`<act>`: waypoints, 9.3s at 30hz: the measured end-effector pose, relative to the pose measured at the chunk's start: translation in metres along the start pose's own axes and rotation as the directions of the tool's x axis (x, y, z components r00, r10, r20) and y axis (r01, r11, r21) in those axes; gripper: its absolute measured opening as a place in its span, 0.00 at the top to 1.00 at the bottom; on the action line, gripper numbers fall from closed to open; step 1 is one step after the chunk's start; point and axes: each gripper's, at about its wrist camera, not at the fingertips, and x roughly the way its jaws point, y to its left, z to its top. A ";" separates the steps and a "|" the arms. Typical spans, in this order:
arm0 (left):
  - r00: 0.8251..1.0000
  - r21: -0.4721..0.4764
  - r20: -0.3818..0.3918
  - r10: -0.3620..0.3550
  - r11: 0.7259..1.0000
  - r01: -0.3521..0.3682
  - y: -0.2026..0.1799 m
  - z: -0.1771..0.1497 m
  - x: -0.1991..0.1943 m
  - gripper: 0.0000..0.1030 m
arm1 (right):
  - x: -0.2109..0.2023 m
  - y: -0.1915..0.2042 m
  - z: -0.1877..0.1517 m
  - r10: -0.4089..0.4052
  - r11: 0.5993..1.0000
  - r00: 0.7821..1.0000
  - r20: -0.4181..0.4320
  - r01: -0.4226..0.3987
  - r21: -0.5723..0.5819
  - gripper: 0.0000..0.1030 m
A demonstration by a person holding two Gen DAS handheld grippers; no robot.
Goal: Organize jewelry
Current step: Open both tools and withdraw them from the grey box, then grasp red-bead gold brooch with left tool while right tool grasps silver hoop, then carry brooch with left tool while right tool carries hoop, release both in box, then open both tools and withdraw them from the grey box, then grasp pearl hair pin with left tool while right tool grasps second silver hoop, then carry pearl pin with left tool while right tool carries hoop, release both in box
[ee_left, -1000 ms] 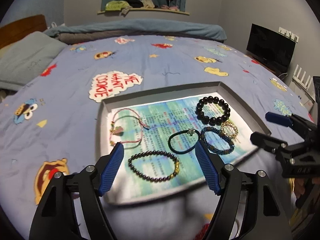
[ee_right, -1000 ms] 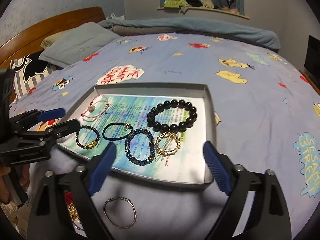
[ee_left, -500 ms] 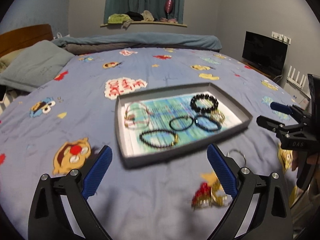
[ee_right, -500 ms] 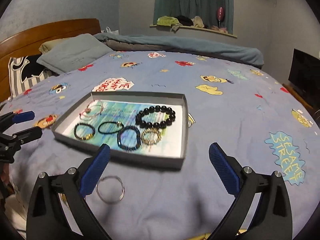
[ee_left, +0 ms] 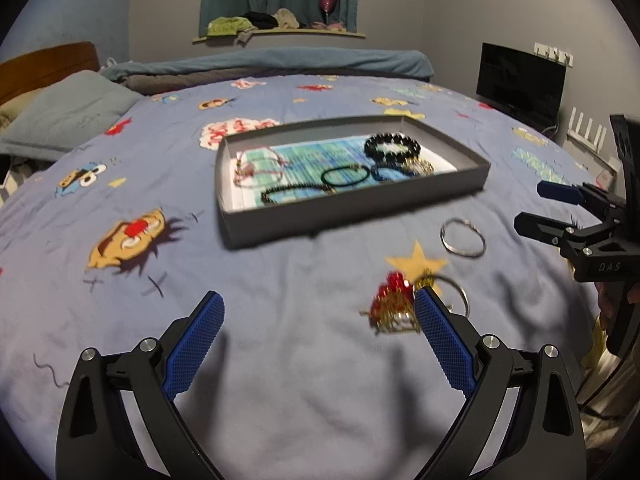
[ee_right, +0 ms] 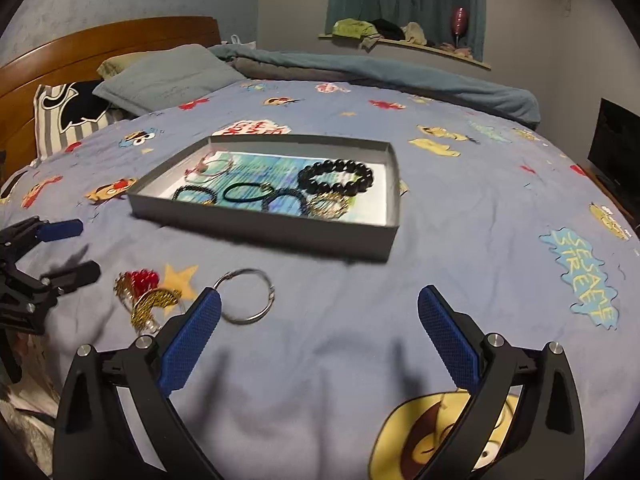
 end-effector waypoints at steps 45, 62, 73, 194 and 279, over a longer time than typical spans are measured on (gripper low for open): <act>0.992 0.080 0.017 -0.129 0.989 0.127 -0.020 0.003 0.002 0.89 | 0.053 0.036 -0.004 0.114 0.991 0.990 -0.084 -0.120 -0.067 0.46; 0.990 0.091 0.052 -0.128 0.988 0.123 -0.017 0.013 -0.007 0.89 | 0.038 0.032 -0.001 0.123 0.989 0.991 -0.051 -0.126 -0.077 0.54; 0.987 0.114 0.109 -0.115 0.988 0.103 -0.009 0.040 -0.021 0.89 | 0.022 0.017 0.026 0.121 0.990 0.993 -0.005 -0.121 -0.066 0.54; 0.999 -0.025 0.018 0.048 0.999 -0.048 0.024 0.022 0.001 0.07 | 0.008 -0.033 0.015 -0.003 0.996 0.999 -0.048 0.008 0.089 0.05; 0.994 0.063 0.082 -0.075 0.996 0.070 -0.043 -0.002 0.011 0.34 | 0.010 0.013 -0.022 0.134 0.991 0.991 -0.009 -0.133 0.021 0.55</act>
